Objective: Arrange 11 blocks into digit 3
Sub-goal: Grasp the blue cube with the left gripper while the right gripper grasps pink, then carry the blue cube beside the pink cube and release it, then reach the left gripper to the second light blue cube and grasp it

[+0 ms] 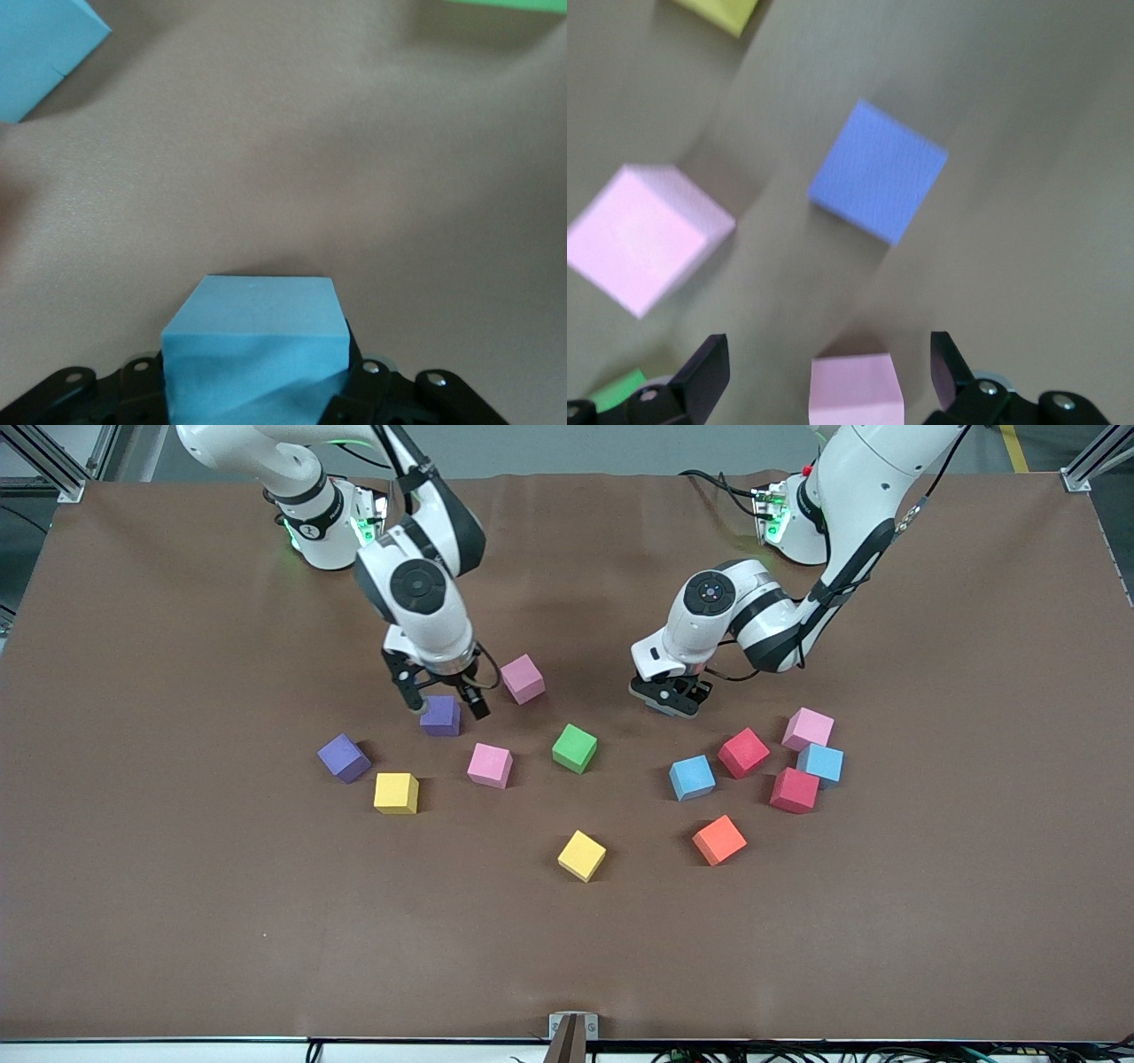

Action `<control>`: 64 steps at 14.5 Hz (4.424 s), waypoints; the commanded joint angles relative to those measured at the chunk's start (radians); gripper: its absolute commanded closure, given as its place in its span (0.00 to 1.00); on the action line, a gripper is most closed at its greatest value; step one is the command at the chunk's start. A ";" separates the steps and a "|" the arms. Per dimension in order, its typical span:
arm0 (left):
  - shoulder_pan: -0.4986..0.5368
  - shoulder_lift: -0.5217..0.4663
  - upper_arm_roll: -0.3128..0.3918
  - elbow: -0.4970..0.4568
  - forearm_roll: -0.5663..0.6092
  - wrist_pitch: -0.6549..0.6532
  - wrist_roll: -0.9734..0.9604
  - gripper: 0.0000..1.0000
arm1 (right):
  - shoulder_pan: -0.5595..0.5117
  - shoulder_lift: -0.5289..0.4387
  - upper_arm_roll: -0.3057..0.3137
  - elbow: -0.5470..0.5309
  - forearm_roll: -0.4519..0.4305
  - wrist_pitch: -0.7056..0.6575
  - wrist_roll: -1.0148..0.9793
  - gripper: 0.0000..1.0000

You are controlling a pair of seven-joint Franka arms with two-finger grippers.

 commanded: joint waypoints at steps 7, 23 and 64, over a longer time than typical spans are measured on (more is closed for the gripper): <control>-0.208 0.002 -0.012 0.040 0.028 -0.030 -0.560 0.60 | 0.115 0.097 -0.011 -0.012 -0.001 0.152 -0.001 0.00; -0.433 0.204 -0.004 0.344 0.020 -0.182 -0.839 0.59 | 0.195 0.159 -0.009 -0.015 0.008 0.207 0.001 0.25; 0.430 0.152 -0.366 0.541 0.035 -0.526 -0.592 0.01 | 0.236 0.009 -0.009 -0.210 0.016 0.223 0.511 1.00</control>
